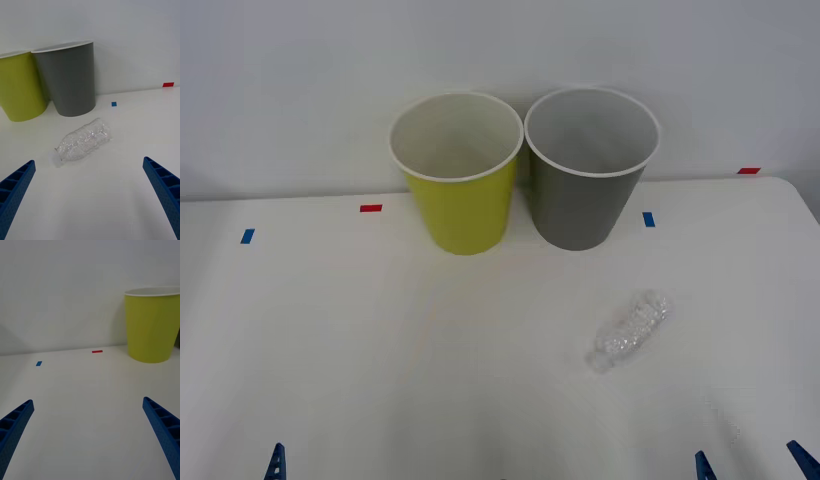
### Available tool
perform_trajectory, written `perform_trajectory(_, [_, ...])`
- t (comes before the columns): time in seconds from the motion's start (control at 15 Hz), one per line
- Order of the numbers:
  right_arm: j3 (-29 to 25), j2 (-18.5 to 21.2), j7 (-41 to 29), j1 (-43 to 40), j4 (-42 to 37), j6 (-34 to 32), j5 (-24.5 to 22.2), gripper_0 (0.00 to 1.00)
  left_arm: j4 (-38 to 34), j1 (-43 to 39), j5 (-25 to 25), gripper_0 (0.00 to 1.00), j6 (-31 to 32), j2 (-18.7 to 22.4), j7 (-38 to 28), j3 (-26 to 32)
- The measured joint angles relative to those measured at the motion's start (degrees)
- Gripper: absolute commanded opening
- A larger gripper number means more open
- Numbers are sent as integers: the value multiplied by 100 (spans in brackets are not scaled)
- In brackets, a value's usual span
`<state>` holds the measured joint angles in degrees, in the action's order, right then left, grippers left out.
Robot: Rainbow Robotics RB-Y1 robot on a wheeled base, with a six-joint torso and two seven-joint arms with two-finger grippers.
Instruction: Put cans in the gray bin and PET bottles in the light green bin.
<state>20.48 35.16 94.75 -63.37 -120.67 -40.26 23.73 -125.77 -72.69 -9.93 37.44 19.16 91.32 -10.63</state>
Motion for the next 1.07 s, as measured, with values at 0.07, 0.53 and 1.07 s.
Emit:
perform_trajectory(0.07, [0,0,0,0,0,0,0,100,0,0,0,100,0,0,0,0])
perform_trajectory(0.53, [0,0,0,0,0,0,0,100,0,0,0,100,0,0,0,0])
perform_trajectory(1.07, [0,0,0,0,0,0,0,100,0,0,0,100,0,0,0,0])
